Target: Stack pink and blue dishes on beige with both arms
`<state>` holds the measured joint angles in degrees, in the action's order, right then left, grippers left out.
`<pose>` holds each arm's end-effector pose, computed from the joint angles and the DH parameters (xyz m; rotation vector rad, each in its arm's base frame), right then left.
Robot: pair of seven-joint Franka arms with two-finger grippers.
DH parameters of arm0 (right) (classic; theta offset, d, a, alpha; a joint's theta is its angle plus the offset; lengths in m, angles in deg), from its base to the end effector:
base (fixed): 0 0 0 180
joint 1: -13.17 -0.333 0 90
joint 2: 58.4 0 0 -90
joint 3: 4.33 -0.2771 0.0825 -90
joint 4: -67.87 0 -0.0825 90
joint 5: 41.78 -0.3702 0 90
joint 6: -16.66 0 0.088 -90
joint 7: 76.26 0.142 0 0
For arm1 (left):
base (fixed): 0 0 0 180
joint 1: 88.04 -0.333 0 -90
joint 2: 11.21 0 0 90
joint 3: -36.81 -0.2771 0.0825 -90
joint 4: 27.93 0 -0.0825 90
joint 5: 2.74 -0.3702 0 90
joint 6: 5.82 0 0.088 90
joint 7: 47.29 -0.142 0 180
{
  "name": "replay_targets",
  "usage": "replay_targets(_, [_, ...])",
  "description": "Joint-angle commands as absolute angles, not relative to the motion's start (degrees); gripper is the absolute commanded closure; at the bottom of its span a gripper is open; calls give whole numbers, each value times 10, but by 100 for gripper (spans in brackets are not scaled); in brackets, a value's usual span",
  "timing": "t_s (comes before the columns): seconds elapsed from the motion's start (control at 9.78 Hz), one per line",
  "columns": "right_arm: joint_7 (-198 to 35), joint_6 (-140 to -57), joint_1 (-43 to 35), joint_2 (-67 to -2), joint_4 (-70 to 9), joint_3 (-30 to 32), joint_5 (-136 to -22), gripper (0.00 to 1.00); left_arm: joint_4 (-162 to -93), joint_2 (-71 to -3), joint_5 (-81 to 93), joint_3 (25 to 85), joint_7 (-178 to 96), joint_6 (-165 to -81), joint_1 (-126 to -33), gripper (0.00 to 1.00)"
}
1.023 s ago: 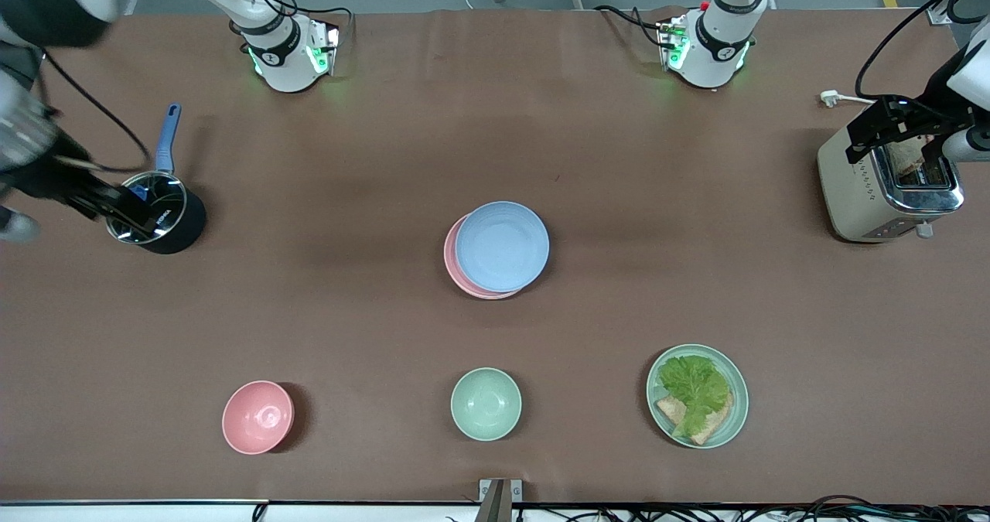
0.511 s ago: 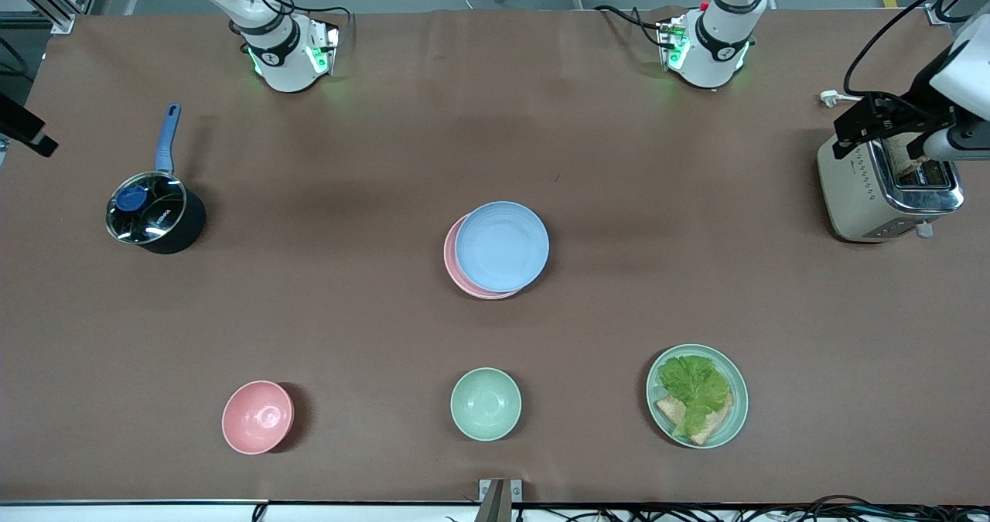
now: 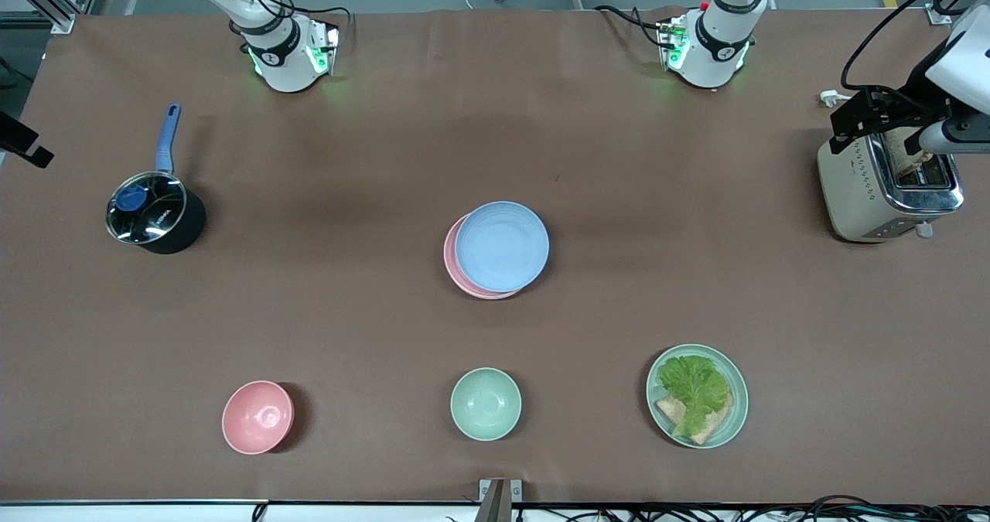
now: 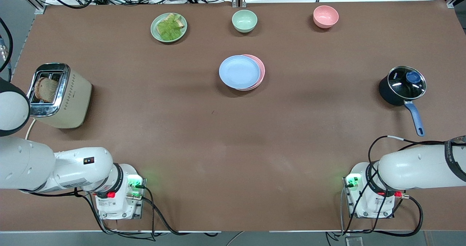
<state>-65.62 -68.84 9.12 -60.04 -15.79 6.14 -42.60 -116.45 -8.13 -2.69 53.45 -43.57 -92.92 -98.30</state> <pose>0.5231 -0.0581 0.6088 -3.0844 0.4603 -0.0928 0.5189 -0.0619 0.5852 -3.1283 0.0724 -0.0436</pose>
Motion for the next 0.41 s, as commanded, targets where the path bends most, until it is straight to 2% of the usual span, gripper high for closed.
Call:
replay_targets(0.0, [-662, -676, 90, -598, -144, 57, -417, 0, -1161, -92, -30, 532, -439, -919, -981, 0])
replay_targets(0.31, [-662, -676, 90, -599, -145, 50, -415, 0, -1160, -93, -29, 532, -439, -919, -981, 0])
